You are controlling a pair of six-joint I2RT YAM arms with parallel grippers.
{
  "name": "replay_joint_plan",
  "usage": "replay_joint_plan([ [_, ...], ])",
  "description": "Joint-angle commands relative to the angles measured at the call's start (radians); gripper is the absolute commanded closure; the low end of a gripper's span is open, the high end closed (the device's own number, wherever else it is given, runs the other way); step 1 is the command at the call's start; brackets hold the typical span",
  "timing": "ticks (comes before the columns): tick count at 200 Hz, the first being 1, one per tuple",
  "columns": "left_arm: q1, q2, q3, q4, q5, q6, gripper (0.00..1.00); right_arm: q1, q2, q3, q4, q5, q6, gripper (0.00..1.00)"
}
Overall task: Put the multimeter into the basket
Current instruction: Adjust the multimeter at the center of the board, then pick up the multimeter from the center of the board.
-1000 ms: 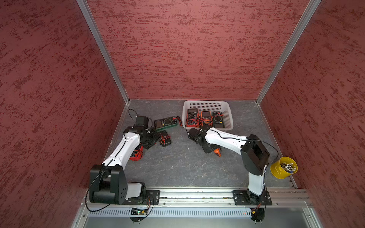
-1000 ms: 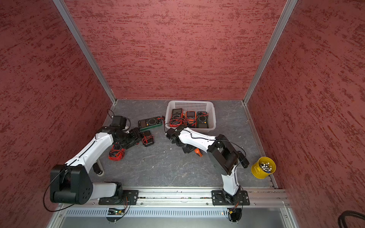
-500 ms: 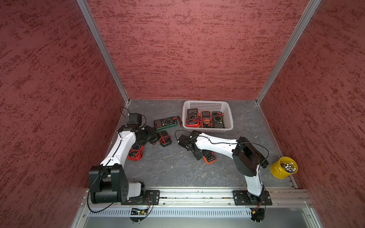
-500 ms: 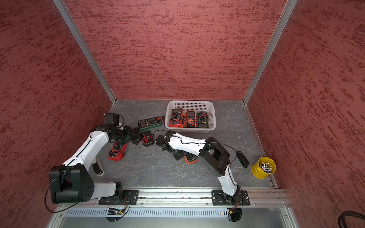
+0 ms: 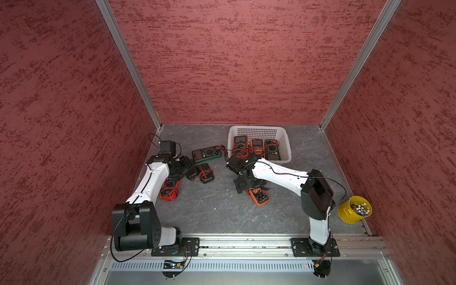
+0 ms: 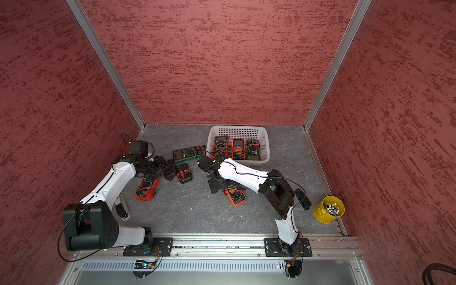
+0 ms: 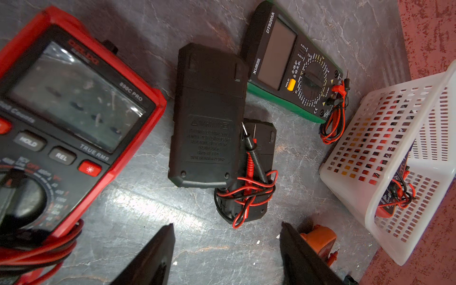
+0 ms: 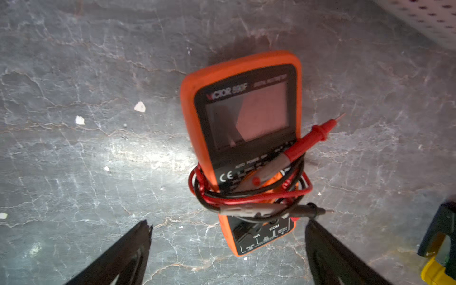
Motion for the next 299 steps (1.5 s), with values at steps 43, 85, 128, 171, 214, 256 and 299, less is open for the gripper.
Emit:
replay_joint_plan([
  [43,0.012,0.015,0.013,0.045,0.011,-0.006,0.27,-0.134,-0.146,-0.257,0.331,-0.208,-0.111,0.01],
  [85,0.012,0.023,0.017,0.048,0.019,-0.009,0.27,-0.183,-0.149,-0.329,0.451,-0.267,-0.119,0.01],
  [128,0.012,0.025,0.011,0.045,0.019,-0.006,0.27,-0.187,-0.105,-0.357,0.503,-0.295,-0.147,0.01],
  [171,0.012,0.03,0.002,0.052,0.022,-0.009,0.28,-0.185,-0.04,-0.351,0.438,-0.197,-0.144,0.01],
  [214,0.012,0.035,0.003,0.055,0.025,-0.011,0.27,-0.182,-0.016,-0.356,0.454,-0.212,-0.16,0.04],
  [256,0.012,0.042,0.008,0.054,0.025,-0.012,0.27,-0.158,-0.038,-0.336,0.42,-0.163,-0.165,0.5],
  [299,0.012,0.046,0.027,0.056,0.025,-0.015,0.27,-0.123,-0.177,-0.336,0.384,-0.128,-0.141,0.71],
])
